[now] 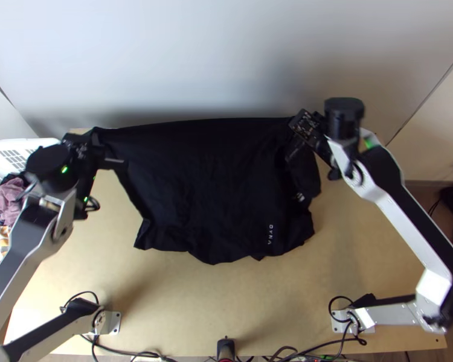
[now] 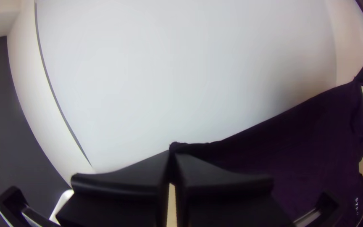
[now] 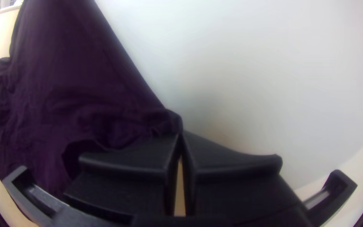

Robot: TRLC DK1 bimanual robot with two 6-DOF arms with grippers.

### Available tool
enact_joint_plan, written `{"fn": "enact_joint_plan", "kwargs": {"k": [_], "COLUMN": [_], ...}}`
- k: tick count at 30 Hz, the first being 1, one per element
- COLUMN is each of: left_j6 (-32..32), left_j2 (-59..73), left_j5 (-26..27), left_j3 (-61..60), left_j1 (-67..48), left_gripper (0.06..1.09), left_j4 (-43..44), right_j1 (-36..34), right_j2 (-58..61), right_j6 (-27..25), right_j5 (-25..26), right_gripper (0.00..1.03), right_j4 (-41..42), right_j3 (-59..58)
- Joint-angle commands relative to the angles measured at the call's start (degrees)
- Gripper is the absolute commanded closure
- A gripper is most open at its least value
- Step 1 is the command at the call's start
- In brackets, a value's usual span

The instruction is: Fold the t-shirt

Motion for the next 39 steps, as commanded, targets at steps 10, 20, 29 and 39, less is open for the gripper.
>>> {"fn": "enact_joint_plan", "kwargs": {"k": [10, 20, 29, 39], "left_j6": [-4.2, -5.6, -6.3, -8.3], "left_j2": [26.2, 43.3, 51.3, 46.2], "left_j5": [5.1, 5.1, 5.0, 7.8], "left_j3": [4.3, 17.2, 23.2, 24.9], "left_j1": [12.3, 11.1, 9.4, 3.4], "left_gripper": [1.05, 1.05, 1.05, 0.3], "left_j4": [11.9, 12.7, 12.7, 1.1], "right_j1": [-8.5, -10.3, -9.9, -9.0], "right_j2": [24.9, 37.7, 42.2, 39.4], "right_j6": [1.7, 1.1, 2.5, 9.5], "right_j5": [-3.8, -3.8, -3.8, -5.1], "right_gripper": [1.0, 1.0, 1.0, 0.04], "right_j4": [5.4, 5.3, 5.3, -4.2], "right_j3": [12.7, 24.4, 26.5, 28.7]}}
